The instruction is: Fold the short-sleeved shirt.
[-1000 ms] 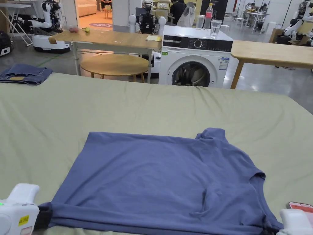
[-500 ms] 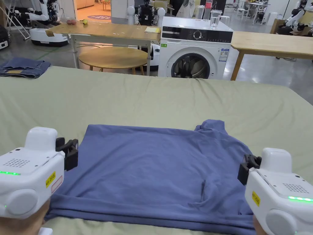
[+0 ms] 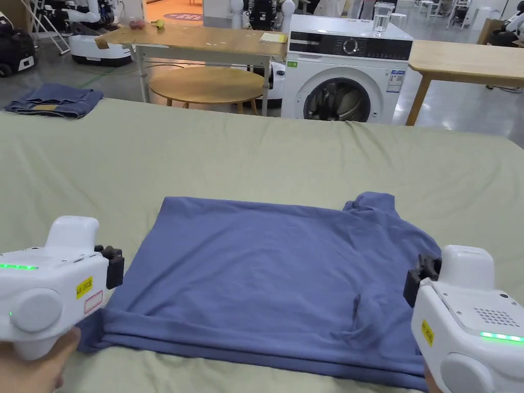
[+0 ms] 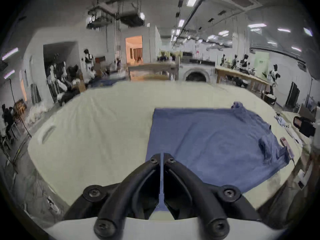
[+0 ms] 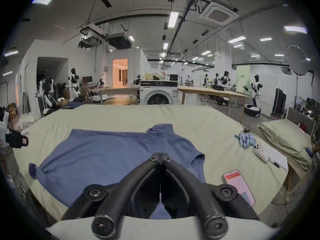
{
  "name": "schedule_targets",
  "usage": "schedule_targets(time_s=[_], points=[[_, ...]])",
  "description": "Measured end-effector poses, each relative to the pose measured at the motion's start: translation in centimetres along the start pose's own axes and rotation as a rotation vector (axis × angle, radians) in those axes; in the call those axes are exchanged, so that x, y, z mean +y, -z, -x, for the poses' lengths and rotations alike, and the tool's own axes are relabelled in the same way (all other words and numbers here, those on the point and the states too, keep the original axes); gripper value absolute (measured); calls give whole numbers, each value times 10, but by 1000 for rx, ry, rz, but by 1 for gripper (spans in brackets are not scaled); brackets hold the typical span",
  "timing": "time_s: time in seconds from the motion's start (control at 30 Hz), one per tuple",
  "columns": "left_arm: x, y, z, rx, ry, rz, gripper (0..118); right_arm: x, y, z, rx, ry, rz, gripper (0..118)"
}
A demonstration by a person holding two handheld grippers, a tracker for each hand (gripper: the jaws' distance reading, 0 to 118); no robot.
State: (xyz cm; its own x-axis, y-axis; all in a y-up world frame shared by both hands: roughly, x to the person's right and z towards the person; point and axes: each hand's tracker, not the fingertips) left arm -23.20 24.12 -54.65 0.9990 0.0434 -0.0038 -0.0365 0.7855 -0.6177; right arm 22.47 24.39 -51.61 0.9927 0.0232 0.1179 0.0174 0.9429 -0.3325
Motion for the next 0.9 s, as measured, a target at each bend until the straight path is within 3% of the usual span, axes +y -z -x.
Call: schedule_targets(time_s=[0.1,0.17,0.23,0.37,0.57,0.67,0.73,0.83,0.9], points=[[-6,10,19,-26,-29,145,0,-2,2,-3,-9,-9,23,0],[-10,16,30,-45,-65,208,16,-3,3,-3,-14,-22,36,0],[-14,22,40,-84,-97,273,50,-4,4,-5,-11,-32,56,0],[-24,31,46,-57,-125,330,64,-6,3,-9,-5,-48,91,0],[-52,59,47,52,-115,485,64,-17,3,-14,0,-93,146,0],[-52,51,36,57,-90,415,63,-21,2,-19,7,-104,177,0],[-52,48,27,51,-17,410,47,-23,2,-23,7,-115,203,0],[-51,50,22,-6,3,405,5,-25,3,-34,7,-123,252,0],[-52,54,23,-3,15,403,1,-26,3,-45,14,-107,284,0]])
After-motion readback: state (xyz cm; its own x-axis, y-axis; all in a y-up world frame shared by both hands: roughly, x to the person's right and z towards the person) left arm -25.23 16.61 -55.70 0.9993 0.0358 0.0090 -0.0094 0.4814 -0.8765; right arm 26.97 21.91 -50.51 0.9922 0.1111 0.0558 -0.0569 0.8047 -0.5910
